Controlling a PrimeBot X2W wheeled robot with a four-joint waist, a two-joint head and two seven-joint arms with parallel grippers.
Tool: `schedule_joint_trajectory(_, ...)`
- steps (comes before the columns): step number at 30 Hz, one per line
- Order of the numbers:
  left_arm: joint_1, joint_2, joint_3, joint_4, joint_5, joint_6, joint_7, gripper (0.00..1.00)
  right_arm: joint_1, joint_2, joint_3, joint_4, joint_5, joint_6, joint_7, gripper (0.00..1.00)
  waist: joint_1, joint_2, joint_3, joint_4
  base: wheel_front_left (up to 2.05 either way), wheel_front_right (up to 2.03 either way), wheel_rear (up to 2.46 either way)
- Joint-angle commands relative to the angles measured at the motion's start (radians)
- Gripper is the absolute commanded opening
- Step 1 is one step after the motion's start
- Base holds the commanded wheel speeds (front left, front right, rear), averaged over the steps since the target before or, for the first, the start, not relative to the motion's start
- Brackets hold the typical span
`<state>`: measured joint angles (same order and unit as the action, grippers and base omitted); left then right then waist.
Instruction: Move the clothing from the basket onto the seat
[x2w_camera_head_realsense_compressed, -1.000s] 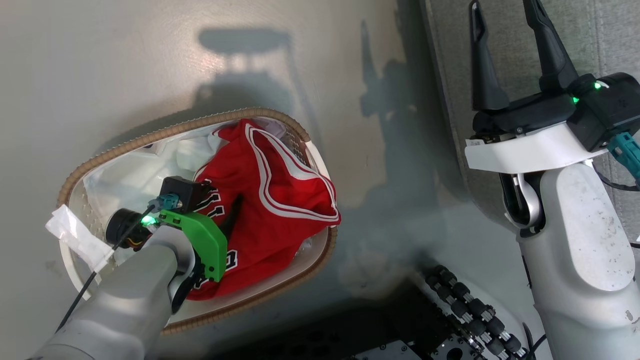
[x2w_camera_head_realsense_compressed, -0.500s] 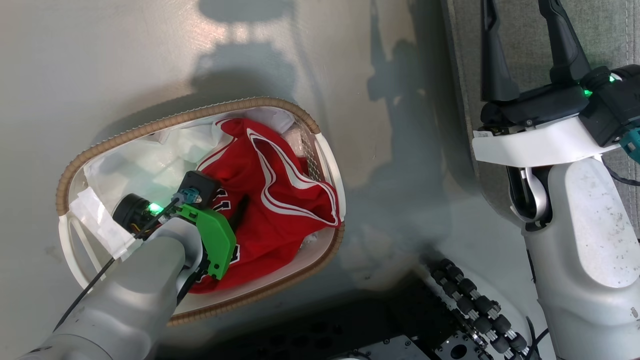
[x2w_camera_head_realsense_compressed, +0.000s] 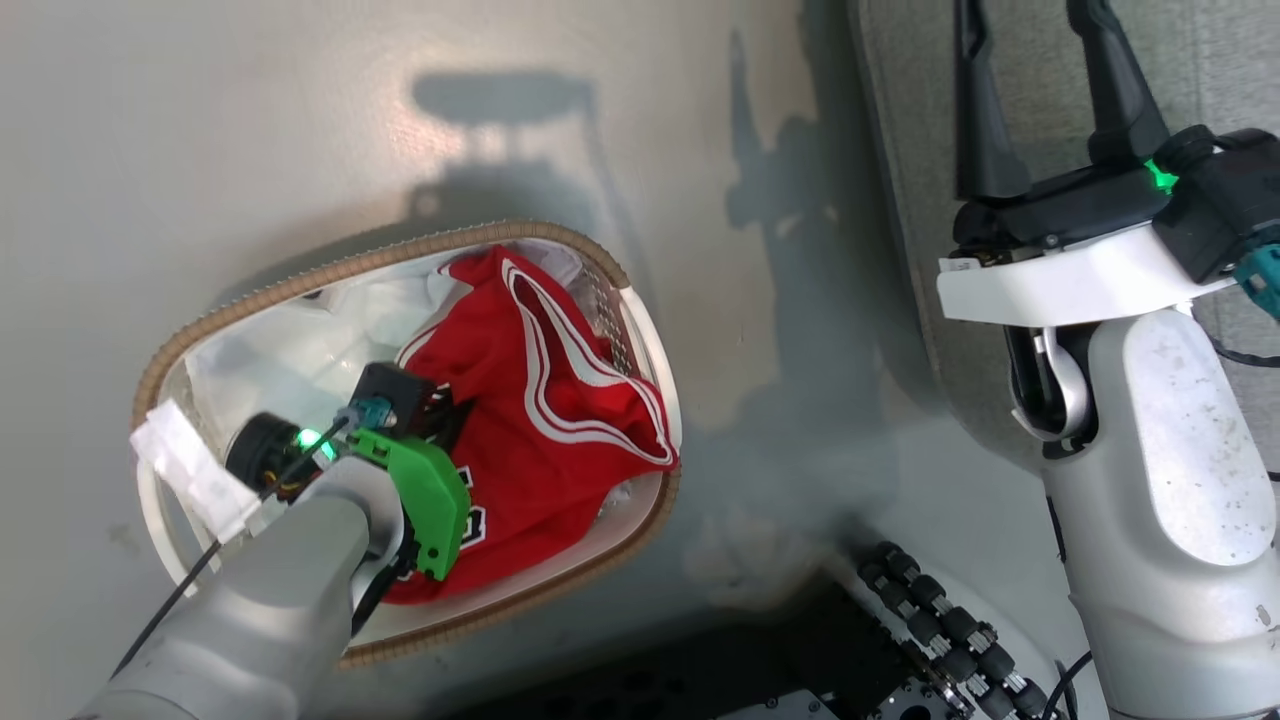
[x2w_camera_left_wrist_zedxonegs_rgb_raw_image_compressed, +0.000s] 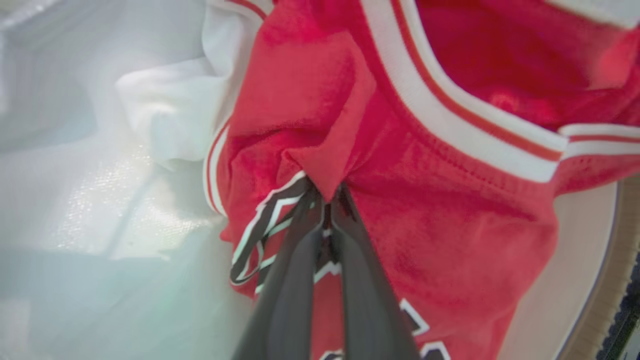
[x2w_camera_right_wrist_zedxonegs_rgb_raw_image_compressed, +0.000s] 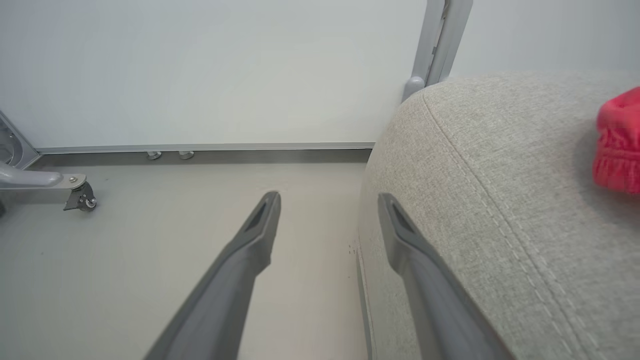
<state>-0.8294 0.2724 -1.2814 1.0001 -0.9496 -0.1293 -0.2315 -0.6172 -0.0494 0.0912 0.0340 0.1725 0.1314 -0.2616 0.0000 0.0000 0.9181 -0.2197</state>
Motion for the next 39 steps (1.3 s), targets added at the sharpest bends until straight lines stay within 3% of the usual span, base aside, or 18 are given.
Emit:
schedule_joint_trajectory(1,0.018,0.011,0.000,-0.006,-0.014,-0.002,-0.011,0.00,-0.002,-0.003,0.005,0.007,0.006,-0.001,-0.005,1.00,0.0000,0.0000,-0.064,0.000,0.00,0.00,0.00)
schedule_joint_trajectory(11,0.101,0.005,0.023,-0.085,-0.068,-0.002,-0.036,0.00,0.049,-0.003,0.029,0.089,0.007,-0.001,-0.005,1.00,0.0000,0.0000,-0.302,0.050,0.00,0.00,0.00)
schedule_joint_trajectory(16,0.184,0.005,0.158,-0.158,-0.031,-0.002,-0.033,0.00,0.101,-0.004,0.031,0.131,0.008,-0.001,-0.005,1.00,0.0000,0.0000,-0.434,0.094,0.00,0.00,0.00)
schedule_joint_trajectory(29,0.391,-0.016,0.545,-0.412,0.224,-0.002,-0.034,0.00,0.236,-0.003,0.048,0.214,0.030,-0.001,-0.005,1.00,0.0000,0.0000,-0.674,0.162,0.00,0.00,0.00)
schedule_joint_trajectory(39,0.442,-0.049,0.733,-0.636,0.344,-0.002,-0.034,0.00,0.330,-0.003,0.059,0.243,0.032,-0.001,-0.005,1.00,0.0000,0.0000,-0.798,0.190,0.00,0.00,0.00)
